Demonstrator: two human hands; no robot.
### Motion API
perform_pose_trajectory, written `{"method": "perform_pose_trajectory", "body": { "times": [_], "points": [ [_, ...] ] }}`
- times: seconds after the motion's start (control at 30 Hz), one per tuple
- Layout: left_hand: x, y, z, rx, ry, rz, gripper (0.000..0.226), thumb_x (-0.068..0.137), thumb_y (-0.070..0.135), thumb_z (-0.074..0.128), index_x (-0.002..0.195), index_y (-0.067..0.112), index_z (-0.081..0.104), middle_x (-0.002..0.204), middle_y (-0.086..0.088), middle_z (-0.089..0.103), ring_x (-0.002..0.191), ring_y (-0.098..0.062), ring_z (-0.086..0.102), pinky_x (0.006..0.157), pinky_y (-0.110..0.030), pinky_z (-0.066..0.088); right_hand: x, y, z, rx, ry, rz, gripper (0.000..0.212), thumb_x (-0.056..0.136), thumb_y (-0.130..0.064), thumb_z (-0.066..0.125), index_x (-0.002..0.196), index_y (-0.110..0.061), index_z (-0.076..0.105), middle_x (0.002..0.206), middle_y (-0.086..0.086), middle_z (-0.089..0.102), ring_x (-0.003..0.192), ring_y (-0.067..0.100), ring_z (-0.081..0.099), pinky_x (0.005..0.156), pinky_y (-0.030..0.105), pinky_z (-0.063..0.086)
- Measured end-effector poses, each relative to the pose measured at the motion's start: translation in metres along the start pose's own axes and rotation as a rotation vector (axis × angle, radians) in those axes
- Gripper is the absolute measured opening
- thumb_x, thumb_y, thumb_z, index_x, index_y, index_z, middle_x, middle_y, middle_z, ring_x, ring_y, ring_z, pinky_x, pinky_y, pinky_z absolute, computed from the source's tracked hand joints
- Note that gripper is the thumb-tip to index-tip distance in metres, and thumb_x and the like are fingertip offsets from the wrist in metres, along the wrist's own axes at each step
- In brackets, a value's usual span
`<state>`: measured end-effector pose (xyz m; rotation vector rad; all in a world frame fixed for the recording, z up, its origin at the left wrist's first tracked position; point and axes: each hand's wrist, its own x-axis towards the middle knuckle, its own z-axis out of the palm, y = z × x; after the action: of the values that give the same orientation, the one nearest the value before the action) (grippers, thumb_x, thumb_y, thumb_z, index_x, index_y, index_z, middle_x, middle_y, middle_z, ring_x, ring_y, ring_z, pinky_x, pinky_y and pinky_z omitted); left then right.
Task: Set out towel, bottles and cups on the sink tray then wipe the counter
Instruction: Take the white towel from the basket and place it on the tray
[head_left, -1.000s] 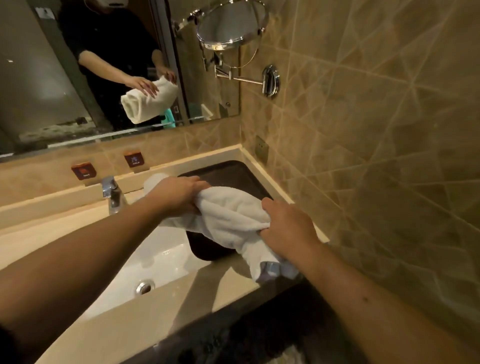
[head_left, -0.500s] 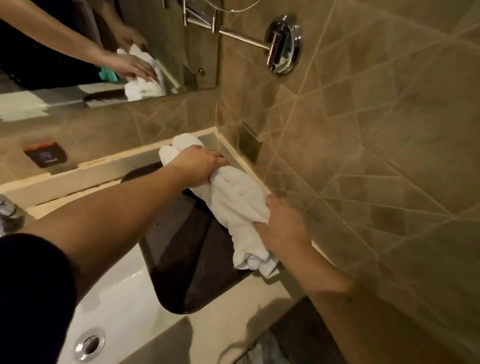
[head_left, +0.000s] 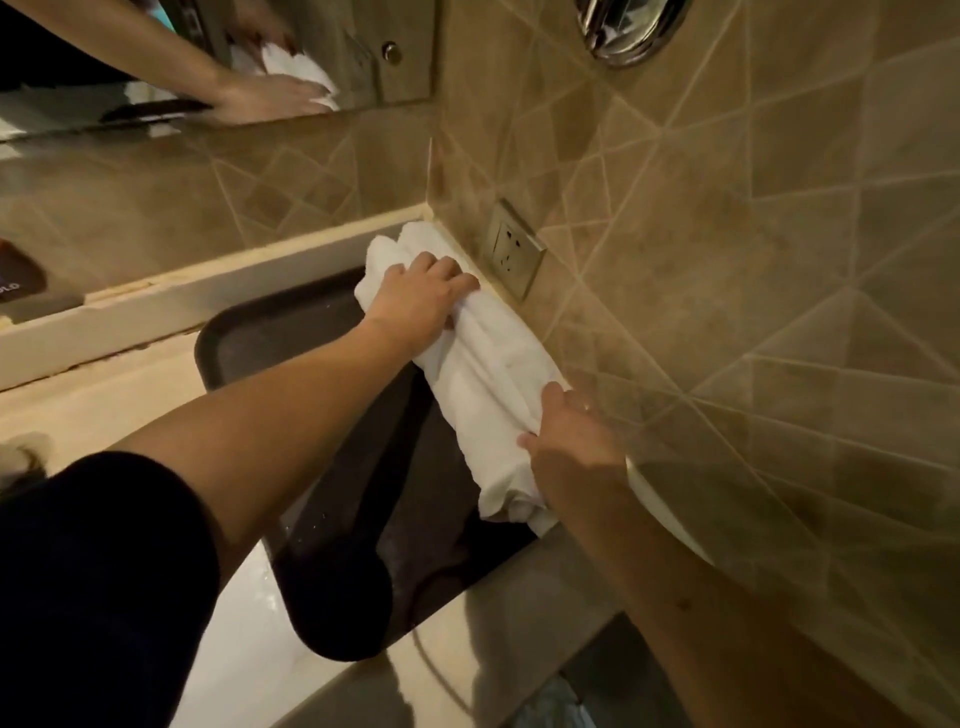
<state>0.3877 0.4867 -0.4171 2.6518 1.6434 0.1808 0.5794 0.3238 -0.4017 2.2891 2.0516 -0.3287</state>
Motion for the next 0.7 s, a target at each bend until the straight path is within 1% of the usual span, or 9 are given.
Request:
{"method": "perform_pose_trajectory", "body": {
  "times": [0.1,0.17,0.2,0.3,0.37,0.47,0.57,0.7],
  "points": [
    [0.004,-0.002,0.008,-0.086,-0.037,-0.010,0.058,0.090,0.016,0.066,0.142,0.027,0.045,0.139,-0.006,0.050,0.123,-0.030,0.045,0.097,-0.051,0.048,-0.005,-0.001,0.010,-0.194,0.108,-0.099,0.050,0.096,-0.040,0.064,0.135,-0.015,0.046,0.119,0.010,0.061,0.104,0.028,0.063,0.081,0.035,0.052],
    [0.006,-0.005,0.012,-0.131,-0.038,-0.011,0.055,0.092,0.015,0.064,0.142,0.028,0.046,0.140,-0.004,0.050,0.123,-0.029,0.044,0.100,-0.049,0.047,-0.007,0.001,0.012,-0.208,0.170,-0.128,0.047,0.094,-0.038,0.066,0.131,-0.012,0.053,0.111,0.011,0.064,0.096,0.029,0.065,0.076,0.036,0.053],
    [0.006,-0.006,0.013,-0.148,-0.041,-0.010,0.054,0.092,0.015,0.064,0.142,0.028,0.046,0.141,-0.004,0.051,0.123,-0.029,0.044,0.101,-0.049,0.046,-0.006,0.003,0.012,-0.204,0.173,-0.133,0.046,0.095,-0.038,0.066,0.130,-0.012,0.052,0.111,0.011,0.064,0.095,0.028,0.064,0.076,0.036,0.053],
    [0.007,-0.007,0.013,-0.164,-0.055,0.004,0.055,0.091,0.019,0.066,0.142,0.028,0.046,0.142,-0.003,0.051,0.124,-0.028,0.045,0.105,-0.046,0.043,0.000,0.005,0.011,-0.170,0.115,-0.139,0.047,0.096,-0.039,0.064,0.132,-0.016,0.045,0.118,0.008,0.060,0.100,0.026,0.063,0.080,0.034,0.052],
    [0.007,-0.005,0.008,-0.145,-0.075,0.006,0.057,0.090,0.019,0.067,0.143,0.027,0.045,0.143,-0.004,0.050,0.126,-0.029,0.046,0.104,-0.047,0.044,0.006,0.003,0.008,-0.112,0.043,-0.106,0.050,0.096,-0.038,0.065,0.134,-0.018,0.040,0.124,0.007,0.056,0.106,0.026,0.060,0.082,0.034,0.049],
    [0.003,0.001,-0.003,-0.065,-0.101,0.017,0.062,0.088,0.016,0.068,0.144,0.025,0.043,0.143,-0.007,0.050,0.127,-0.031,0.047,0.103,-0.048,0.044,0.011,0.006,-0.004,0.002,-0.115,-0.038,0.058,0.095,-0.037,0.066,0.139,-0.018,0.034,0.136,0.010,0.048,0.119,0.032,0.055,0.092,0.041,0.048],
    [-0.011,0.012,-0.020,-0.042,-0.103,0.012,0.063,0.087,0.018,0.067,0.144,0.023,0.043,0.140,-0.009,0.049,0.126,-0.031,0.047,0.102,-0.047,0.044,0.000,0.016,-0.014,0.083,-0.139,-0.058,0.060,0.093,-0.040,0.066,0.140,-0.018,0.034,0.138,0.011,0.048,0.121,0.034,0.055,0.096,0.043,0.048],
    [-0.048,0.034,-0.050,-0.067,-0.101,0.039,0.048,0.088,0.034,0.067,0.133,0.023,0.054,0.127,-0.008,0.055,0.113,-0.029,0.054,0.090,-0.047,0.051,-0.027,0.030,-0.028,0.128,-0.131,-0.064,0.060,0.093,-0.040,0.065,0.142,-0.015,0.039,0.137,0.014,0.051,0.121,0.033,0.054,0.100,0.043,0.047]
  ]
}}
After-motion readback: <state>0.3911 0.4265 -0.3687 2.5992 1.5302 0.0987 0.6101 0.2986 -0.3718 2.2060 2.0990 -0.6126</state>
